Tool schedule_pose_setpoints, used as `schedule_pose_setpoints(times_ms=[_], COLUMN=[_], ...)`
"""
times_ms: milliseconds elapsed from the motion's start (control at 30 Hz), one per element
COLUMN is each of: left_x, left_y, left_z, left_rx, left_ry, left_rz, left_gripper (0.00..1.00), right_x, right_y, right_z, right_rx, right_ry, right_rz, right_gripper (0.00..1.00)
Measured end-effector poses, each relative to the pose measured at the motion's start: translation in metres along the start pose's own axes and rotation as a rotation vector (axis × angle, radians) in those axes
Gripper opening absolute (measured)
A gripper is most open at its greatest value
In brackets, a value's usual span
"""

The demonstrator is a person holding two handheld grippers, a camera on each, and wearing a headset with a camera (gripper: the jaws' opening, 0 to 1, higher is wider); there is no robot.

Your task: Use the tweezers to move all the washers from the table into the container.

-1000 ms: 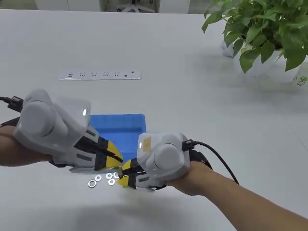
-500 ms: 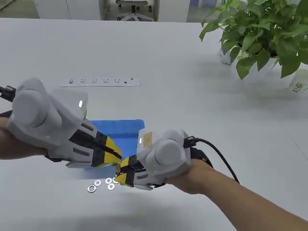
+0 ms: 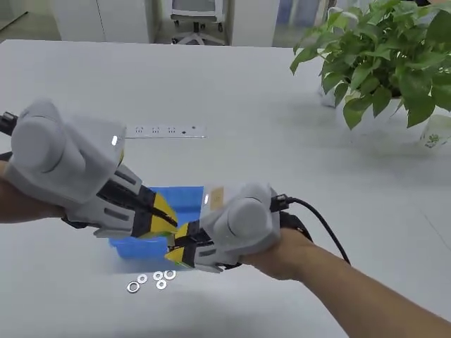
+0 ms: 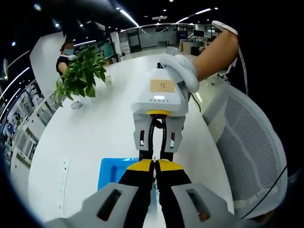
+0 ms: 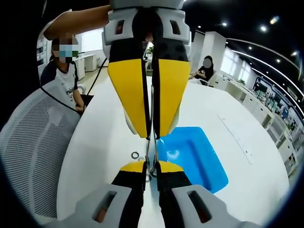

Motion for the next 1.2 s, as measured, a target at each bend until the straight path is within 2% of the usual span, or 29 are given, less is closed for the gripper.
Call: schedule_pose_setpoints(times_ms=[333, 633, 1200], left_x=[0.017, 0.035, 0.063], left_y=[0.001, -0.005, -0.025], left_z=[0.006, 0.004, -0.019], left_rx=[0.003, 0.003, 0.01], left_ry=[-0.026, -0.041, -0.019], left_rz=[-0.003, -0.003, -0.008], left_gripper=[0.06, 0.06, 0.06], right_x=[-0.019, -0.038, -0.063], right_y=[0.003, 0.004, -0.005], right_z=[0.004, -0.001, -0.031], right_rx=[-0.01, -0.015, 0.008], right_ry=[0.003, -0.006, -0.043], right_rz=[-0.027, -0.05, -0.041], right_gripper=[0.1, 0.1, 0.1])
Point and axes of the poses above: the centre of the closed fingertips' face, and the gripper's own axes: y roughly backward along the fingers, x roughly to its left, z roughly out of its top, the point moved 4 cm from there along y, roughly backward along the fingers, and after that the axes turned 9 degrees about -x, right-handed, at the moved point
